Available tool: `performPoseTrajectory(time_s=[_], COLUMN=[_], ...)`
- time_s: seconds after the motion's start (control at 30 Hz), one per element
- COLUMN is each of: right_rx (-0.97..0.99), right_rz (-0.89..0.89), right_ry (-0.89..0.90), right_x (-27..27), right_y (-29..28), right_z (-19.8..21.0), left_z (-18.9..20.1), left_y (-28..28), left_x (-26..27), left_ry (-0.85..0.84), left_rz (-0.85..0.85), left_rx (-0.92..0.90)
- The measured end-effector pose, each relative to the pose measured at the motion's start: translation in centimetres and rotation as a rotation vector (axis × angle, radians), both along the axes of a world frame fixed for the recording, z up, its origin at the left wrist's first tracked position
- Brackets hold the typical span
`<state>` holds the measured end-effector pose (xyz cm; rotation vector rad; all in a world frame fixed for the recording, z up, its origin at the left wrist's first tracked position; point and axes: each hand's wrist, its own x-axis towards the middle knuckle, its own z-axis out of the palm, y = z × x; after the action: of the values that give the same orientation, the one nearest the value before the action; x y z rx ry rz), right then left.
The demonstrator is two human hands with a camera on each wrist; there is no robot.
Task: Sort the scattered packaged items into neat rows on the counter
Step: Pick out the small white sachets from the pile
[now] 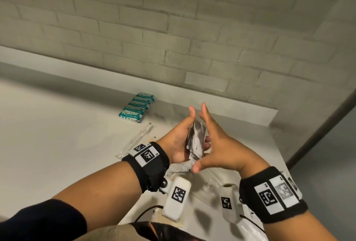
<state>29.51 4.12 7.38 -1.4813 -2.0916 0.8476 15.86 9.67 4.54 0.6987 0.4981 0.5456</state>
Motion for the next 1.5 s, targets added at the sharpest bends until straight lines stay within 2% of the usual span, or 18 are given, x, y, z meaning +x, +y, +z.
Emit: performPoseTrajectory(time_s=[0.07, 0.13, 0.27, 0.37, 0.5, 0.63, 0.7, 0.73, 0.8, 0.9, 0.93, 1.0, 1.1, 1.2, 1.33, 1.5], right_rx=[0.087, 0.149, 0.114, 0.175, 0.155, 0.208, 0.2, 0.166, 0.072, -0.037, -0.146, -0.388, -0.538, -0.545, -0.623, -0.653], right_rz=[0.019, -0.013, -0.017, -0.027, -0.023, -0.028, -0.039, -0.054, -0.125, -0.378, -0.435, -0.411, -0.35, -0.415, -0.472, -0.533], right_ry=[-0.133, -0.118, -0.112, -0.147, -0.17, -0.199, -0.198, -0.138, 0.124, 0.428, 0.522, 0.673, 0.726, 0.793, 0.903, 0.786], right_x=[-0.6, -0.9, -1.8, -2.8, -3.7, -4.9, -5.4, -5.6, -5.7, -5.4, -5.2, -5.3, -6.7, -8.1, -7.1, -5.3], right_y=[0.1, 0.3, 0.1, 0.0, 0.1, 0.6, 0.9, 1.1, 1.5, 2.6, 3.1, 3.8, 5.0, 6.3, 8.4, 12.2], right_z=[0.3, 0.7, 1.1, 1.1, 1.6, 1.9, 1.8, 1.7, 1.6, 2.0, 2.0, 1.5, -0.1, -1.9, -3.7, -4.9], left_z=[0.5, 0.7, 1.1, 1.2, 1.7, 1.7, 1.7, 1.7, 1.7, 1.6, 1.7, 1.9, 1.5, 0.0, -2.9, -4.9], left_y=[-0.2, -0.3, -0.3, -0.3, -0.4, -0.1, 0.2, 0.3, 0.9, 2.2, 2.7, 3.1, 3.4, 4.0, 6.6, 12.0], left_x=[-0.2, -0.6, -1.8, -2.6, -3.8, -5.0, -5.3, -5.4, -5.7, -6.2, -6.3, -6.1, -5.4, -5.1, -6.2, -7.7], left_ry=[-0.057, -0.074, -0.065, -0.03, -0.021, -0.051, -0.038, -0.031, -0.052, -0.155, -0.182, -0.193, -0.173, -0.12, -0.041, 0.338], left_rz=[-0.043, -0.02, 0.017, 0.013, -0.019, -0.074, -0.047, -0.007, 0.118, 0.391, 0.462, 0.549, 0.534, 0.471, 0.506, 0.44], left_rx=[0.005, 0.006, -0.012, -0.003, 0.007, 0.008, 0.008, 0.0, -0.029, -0.059, -0.063, -0.068, -0.084, -0.087, -0.06, 0.183])
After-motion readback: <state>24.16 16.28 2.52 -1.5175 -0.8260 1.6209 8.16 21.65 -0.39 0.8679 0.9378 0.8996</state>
